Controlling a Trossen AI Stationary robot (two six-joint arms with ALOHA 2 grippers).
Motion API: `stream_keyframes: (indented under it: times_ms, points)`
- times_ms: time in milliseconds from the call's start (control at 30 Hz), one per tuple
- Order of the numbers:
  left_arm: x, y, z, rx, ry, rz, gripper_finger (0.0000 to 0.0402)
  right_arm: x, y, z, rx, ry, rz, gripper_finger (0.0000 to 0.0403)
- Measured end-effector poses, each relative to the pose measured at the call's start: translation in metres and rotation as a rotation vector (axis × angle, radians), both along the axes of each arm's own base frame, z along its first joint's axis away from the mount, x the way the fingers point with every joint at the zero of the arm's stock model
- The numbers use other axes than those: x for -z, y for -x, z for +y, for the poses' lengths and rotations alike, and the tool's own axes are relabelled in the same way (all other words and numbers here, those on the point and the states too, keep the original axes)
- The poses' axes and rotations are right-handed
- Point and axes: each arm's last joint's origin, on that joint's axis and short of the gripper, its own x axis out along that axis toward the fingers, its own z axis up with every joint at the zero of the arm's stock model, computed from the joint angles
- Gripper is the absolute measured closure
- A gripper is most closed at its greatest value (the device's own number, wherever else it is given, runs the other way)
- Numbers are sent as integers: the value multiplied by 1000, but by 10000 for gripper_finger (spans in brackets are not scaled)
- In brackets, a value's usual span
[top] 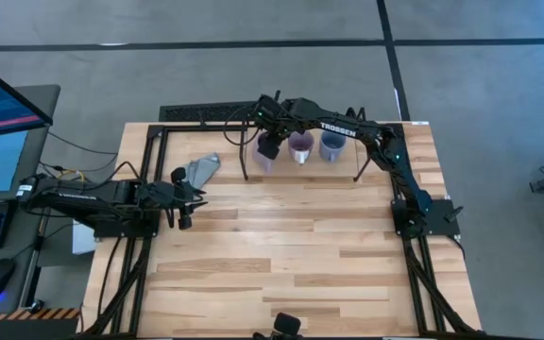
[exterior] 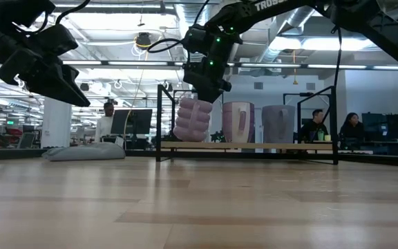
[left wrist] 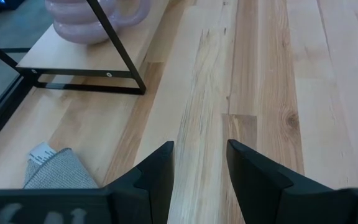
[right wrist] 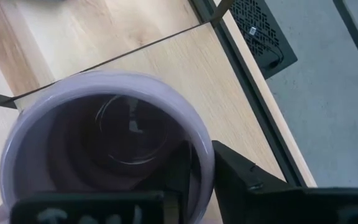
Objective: Stack small to large cups/mugs on shelf
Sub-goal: Put the purple cup on the shelf
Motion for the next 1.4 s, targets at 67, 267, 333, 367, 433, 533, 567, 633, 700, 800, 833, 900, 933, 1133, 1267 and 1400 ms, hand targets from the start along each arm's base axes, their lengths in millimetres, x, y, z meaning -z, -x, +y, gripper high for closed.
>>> stream_keyframes:
  times_ms: [67,267,333,367,433,533,567,633,700,800,833,900,933,1133,1267,1400]
  points:
    - [0,0,0,0,0,0,262,0,0,0,1,-1,0,311]
    - [0,0,0,0,0,0,262,0,-1,0,-5,6,-7,290]
    - [0,0,0,0,0,-1,262,-1,-2,-1,-6,13,-21,289]
    - [0,0,0,-1,0,-1,262,-1,-3,-1,-6,16,-27,289]
    - [0,0,0,0,0,-1,262,-2,-4,-2,-7,21,-38,289]
    - [0,0,0,-1,0,-1,262,-2,-4,-2,-25,32,-40,289]
    - [0,0,0,0,0,-1,262,-2,-4,-2,-27,34,-41,289]
    - [0,0,0,0,0,-1,262,-3,-5,-2,-28,38,-48,289]
    - [0,0,0,0,0,-1,262,-3,-6,-3,-42,48,-53,289]
    - [0,0,0,0,0,-1,262,-4,-7,-3,-72,64,-50,289]
    - [0,0,0,0,0,-1,262,-4,-7,-3,-73,65,-52,289]
    - [0,0,0,0,0,-1,262,-4,-8,-3,-73,69,-59,289]
    - [0,0,0,0,0,-1,262,-4,-8,-3,-73,70,-62,289]
    - [0,0,0,0,0,-1,262,-5,-9,-4,-74,79,-77,289]
    - [0,0,0,-1,0,-2,262,-5,-9,-4,-74,77,-74,289]
    - [0,0,0,-1,0,-2,262,-5,-10,0,-81,73,-68,289]
